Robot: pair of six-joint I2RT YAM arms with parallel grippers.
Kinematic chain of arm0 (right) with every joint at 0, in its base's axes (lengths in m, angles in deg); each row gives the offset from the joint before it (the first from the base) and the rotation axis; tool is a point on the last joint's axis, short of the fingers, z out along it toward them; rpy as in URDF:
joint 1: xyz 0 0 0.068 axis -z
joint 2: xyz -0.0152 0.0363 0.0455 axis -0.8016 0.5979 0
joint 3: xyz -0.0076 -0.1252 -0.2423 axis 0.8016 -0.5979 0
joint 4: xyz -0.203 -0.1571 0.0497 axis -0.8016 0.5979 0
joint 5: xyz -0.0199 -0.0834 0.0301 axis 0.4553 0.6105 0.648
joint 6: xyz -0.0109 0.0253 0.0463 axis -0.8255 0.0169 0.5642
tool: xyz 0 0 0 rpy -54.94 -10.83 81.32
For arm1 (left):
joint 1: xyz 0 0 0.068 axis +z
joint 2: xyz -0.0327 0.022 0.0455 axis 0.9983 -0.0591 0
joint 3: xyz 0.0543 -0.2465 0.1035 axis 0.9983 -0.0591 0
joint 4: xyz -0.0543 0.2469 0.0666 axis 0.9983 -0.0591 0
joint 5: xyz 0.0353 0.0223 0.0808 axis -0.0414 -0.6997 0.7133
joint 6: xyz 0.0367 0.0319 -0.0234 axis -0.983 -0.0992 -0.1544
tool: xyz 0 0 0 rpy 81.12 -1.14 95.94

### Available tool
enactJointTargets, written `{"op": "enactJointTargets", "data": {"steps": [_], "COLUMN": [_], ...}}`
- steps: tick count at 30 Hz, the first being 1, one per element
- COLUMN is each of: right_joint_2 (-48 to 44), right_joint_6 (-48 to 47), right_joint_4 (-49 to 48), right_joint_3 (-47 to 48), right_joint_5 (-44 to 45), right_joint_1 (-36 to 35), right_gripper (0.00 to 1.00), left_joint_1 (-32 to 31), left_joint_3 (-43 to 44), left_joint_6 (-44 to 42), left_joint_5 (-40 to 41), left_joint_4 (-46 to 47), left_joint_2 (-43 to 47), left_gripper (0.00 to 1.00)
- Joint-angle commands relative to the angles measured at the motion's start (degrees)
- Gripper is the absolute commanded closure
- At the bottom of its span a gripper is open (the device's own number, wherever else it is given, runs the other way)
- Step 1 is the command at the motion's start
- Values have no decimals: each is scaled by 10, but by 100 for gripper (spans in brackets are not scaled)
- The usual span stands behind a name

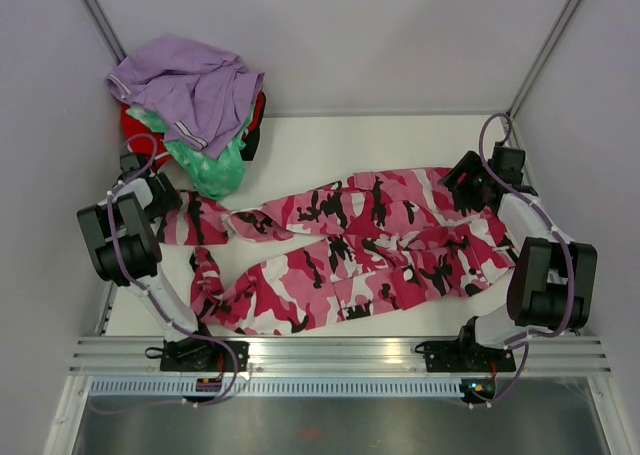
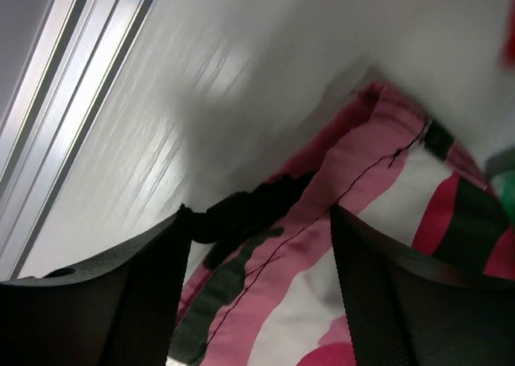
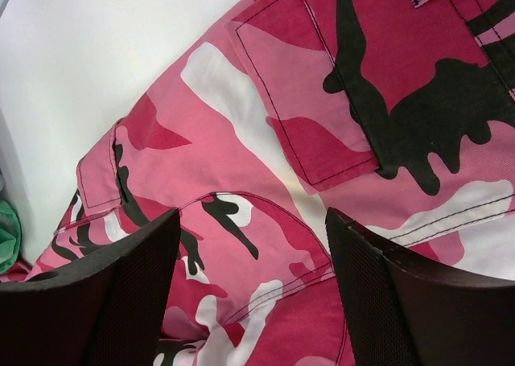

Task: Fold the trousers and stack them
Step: Flatten the trousers out

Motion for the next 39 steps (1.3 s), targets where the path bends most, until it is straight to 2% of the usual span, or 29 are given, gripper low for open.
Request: {"op": "enactJointTargets", "data": {"steps": [1,3,4,6,8,13,19,24,32,39], "right_joint_2": [5,6,8,14,28,53,85,105,163,220], "right_joint_6": [11,9,7,4,5,-10,-43,-57,-112,-161], "right_joint_4": [-27,-27,-28,-31,-32,-27,-4,-6,20,30], "right_joint_3": [20,20,19,18,20,33,73,81,152,233], "right_joint_5": [0,3,7,12,14,37,80,87,122,144], "right_joint_1": [-2,-2,-2,-2,-2,-2,10,19,36,51], "right_gripper": [21,20,20,20,20,20,20,20,19,19], "left_joint_1": [-16,-25,-28,-27,-26,-25,2,11,12,13], "left_joint_3": [57,77,77,76,64,-19,2,-46,-100,-47], "left_joint_6": [-38,-42,-43,-29,-15,12,56,60,73,95], "left_joint_5": [-10,5,14,27,47,53,38,22,36,68], "left_joint_4": [-16,-39,-42,-37,1,149,186,245,209,113], "left_joint_2": [-42,-62,-64,-57,-35,143,245,336,320,234], "left_gripper": [27,47,72,96,98,98,98,98,98,98]}}
